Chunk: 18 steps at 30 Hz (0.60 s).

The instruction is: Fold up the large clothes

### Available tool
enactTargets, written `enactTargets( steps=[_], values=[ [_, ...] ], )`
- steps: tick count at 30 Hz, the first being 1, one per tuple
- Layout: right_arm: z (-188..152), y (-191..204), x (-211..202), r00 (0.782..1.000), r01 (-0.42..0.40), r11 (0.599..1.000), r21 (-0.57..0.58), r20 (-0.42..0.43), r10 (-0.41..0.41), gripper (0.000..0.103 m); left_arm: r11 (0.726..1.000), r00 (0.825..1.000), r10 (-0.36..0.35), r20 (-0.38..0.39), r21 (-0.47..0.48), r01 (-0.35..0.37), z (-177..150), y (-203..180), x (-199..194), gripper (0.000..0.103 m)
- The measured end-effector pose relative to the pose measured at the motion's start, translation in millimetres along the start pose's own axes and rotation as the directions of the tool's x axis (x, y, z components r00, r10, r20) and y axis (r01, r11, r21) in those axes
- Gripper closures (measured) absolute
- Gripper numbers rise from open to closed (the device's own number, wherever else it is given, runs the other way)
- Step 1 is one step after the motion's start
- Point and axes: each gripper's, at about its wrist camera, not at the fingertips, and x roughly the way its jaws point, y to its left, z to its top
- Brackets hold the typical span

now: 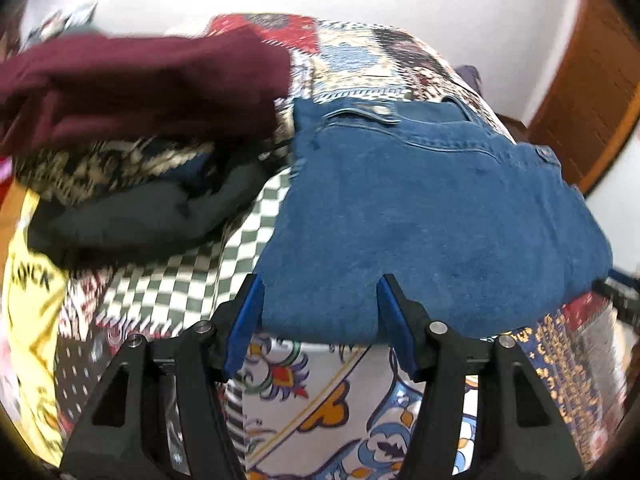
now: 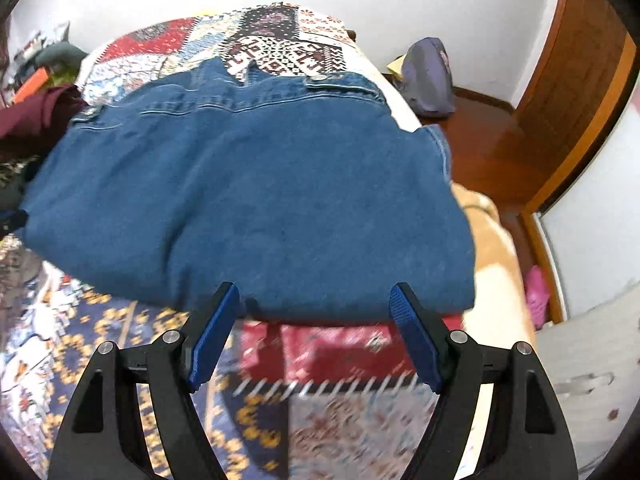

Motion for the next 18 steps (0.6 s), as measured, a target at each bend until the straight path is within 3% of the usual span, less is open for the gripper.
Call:
enactTargets(
  steps=[3, 6, 9, 13, 18],
  values=[
    [-6, 8, -7, 1.0, -0.014, 1.0, -0.009, 0.012, 0.014, 0.028, 0.995, 0.998, -0.068, -0.01, -0.071, 0.067, -8, 4, -10, 0.044],
    [-6, 16, -10, 1.0, -0.005, 1.0, -0.029, 0.024, 0.005, 0.028, 0.973, 0.975, -0.217, -0.043, -0.095, 0.212, -19, -3, -15, 0.044],
    [-4, 22, -8, 0.999, -0.022, 0.999, -0.035, 0.025, 0.023, 0.028, 0.952, 0.957, -0.279, -0.073, -0.149, 0.266, -26, -7, -4, 0.044],
    [-3, 27, -7, 0.999, -0.029, 0.999, -0.043, 0.03, 0.03, 0.028, 0.941, 0.947, -0.3, -0.115, -0.198, 0.274, -22, -6, 22, 0.044],
    [-4, 37, -3, 0.999, 0.013, 0.996, -0.085, 0.044, -0.009, 0.028, 0.86, 0.901, -0.429, -0.063, -0.333, 0.386, -10, 10, 40, 0.044]
  ],
)
